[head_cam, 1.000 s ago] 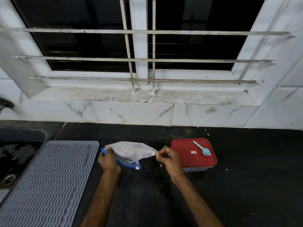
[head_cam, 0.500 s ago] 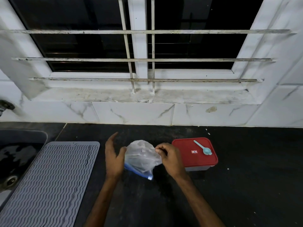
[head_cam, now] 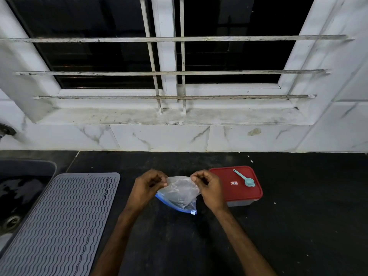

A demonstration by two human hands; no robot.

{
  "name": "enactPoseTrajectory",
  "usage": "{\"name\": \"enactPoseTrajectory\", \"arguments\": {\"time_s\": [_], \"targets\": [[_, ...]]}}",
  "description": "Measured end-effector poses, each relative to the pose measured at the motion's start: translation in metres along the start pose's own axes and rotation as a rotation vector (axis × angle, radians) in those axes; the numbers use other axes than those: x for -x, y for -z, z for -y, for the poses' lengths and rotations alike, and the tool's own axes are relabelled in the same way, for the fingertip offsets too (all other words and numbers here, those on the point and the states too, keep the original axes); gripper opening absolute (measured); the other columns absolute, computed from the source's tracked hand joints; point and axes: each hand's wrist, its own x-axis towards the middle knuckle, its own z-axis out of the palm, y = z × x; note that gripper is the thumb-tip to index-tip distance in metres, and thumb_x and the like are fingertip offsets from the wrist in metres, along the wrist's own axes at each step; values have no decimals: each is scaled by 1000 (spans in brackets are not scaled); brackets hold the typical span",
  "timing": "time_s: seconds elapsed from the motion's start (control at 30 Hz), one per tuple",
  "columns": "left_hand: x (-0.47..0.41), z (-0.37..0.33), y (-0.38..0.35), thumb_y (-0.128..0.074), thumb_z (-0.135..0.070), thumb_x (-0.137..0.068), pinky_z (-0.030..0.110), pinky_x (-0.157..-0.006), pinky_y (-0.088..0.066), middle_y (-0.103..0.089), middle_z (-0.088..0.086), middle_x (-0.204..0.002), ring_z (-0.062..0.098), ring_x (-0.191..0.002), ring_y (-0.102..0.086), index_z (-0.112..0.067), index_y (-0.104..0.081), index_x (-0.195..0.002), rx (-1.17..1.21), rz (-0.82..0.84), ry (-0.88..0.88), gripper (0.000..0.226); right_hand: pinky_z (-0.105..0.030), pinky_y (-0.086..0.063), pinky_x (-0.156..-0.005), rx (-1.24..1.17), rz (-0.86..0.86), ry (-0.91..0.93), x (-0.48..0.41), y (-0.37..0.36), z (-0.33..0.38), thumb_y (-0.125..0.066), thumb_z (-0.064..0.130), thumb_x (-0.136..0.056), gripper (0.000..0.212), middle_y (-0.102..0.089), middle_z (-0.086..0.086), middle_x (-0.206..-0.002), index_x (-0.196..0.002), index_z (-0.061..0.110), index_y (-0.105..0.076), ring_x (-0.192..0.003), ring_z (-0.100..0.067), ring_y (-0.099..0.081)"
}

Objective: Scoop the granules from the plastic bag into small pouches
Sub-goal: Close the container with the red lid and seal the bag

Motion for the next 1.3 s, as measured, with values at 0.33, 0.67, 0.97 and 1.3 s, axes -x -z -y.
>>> {"name": "enactPoseTrajectory", "arguments": {"time_s": [0.33, 0.67, 0.97, 1.3], "targets": [[-4, 12, -6, -63, -1, -89, 18, -84, -50, -62, -4, -101, 8, -90, -62, -17, -73, -113, -397, 102, -61, 30, -23, -51, -66, -166, -33, -126, -2, -5, -2, -64, -3, -88, 11, -71, -7, -79, -85, 5, -70, -72, -10, -63], [-3, 10, -20, -67, -13, -89, 28, -90, -56, -72, -10, -106, 1, -95, -67, -23, -73, -103, -307, 179, 159, 18, -29, -52, -66, -368, 94, -260, 3, -8, 5, -60, -2, -92, 14, -69, -1, -78, -86, 8, -68, -74, -14, -62], [-4, 13, -29, -65, -15, -89, 24, -85, -48, -68, -10, -95, 4, -84, -55, -29, -76, -103, -581, 220, -55, 22, -30, -51, -68, -363, 9, -243, 3, -3, 1, -61, -2, -91, 12, -68, -3, -78, -87, 7, -68, -74, -14, -61], [-4, 7, -26, -57, -10, -96, 29, -77, -47, -66, -1, -97, 15, -90, -61, -21, -63, -91, 75, -224, 232, 14, -20, -49, -70, -68, 103, -96, -3, 2, -2, -65, -5, -86, 11, -69, 3, -77, -84, 5, -69, -73, -4, -61]]}}
